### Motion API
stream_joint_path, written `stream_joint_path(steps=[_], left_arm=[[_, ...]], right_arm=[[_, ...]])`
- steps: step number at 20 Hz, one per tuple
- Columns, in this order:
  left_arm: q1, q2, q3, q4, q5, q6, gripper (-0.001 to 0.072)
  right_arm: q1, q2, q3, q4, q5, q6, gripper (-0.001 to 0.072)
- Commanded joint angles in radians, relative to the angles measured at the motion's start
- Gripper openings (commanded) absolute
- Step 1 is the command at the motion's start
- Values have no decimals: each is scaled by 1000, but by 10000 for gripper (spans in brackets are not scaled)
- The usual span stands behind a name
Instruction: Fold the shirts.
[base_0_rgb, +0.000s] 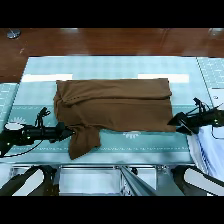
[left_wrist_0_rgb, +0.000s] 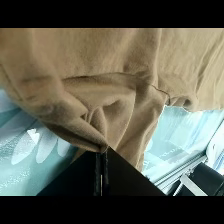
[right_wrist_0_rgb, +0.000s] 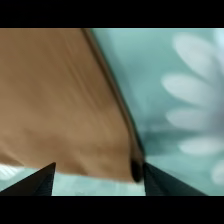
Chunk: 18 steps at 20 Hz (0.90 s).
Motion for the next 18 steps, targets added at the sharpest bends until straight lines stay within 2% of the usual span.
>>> stream_joint_path(steps=[1, 4, 5, 6, 7, 8, 12, 15, 18], left_arm=[[-1, 0, 1, -2, 1, 2, 26], [-1, 0, 1, -2, 1, 2, 26], [-1, 0, 1, -2, 1, 2, 26], [-1, 0, 2, -4, 1, 2, 26], [0, 0, 4, -5, 1, 2, 26], [2, 0, 17, -3, 0, 2, 26], [71, 0, 195, -1, -69, 1, 26], [62, -33, 355, -1, -45, -26, 25], [-13, -171, 512, -1, 40, -64, 25]], right_arm=[[43, -72, 50, 110, -66, -4, 615], [83, -122, 66, 105, -34, -5, 607], [97, -126, 66, 96, -35, -8, 578], [109, -126, 66, 87, -35, -11, 455], [115, -126, 68, 85, -31, -37, 203], [114, -126, 82, 84, -19, -58, 30], [51, -126, 254, 47, 36, -45, 29], [46, -149, 393, 54, 43, -34, 29], [107, -235, 518, 89, 11, -28, 29]])
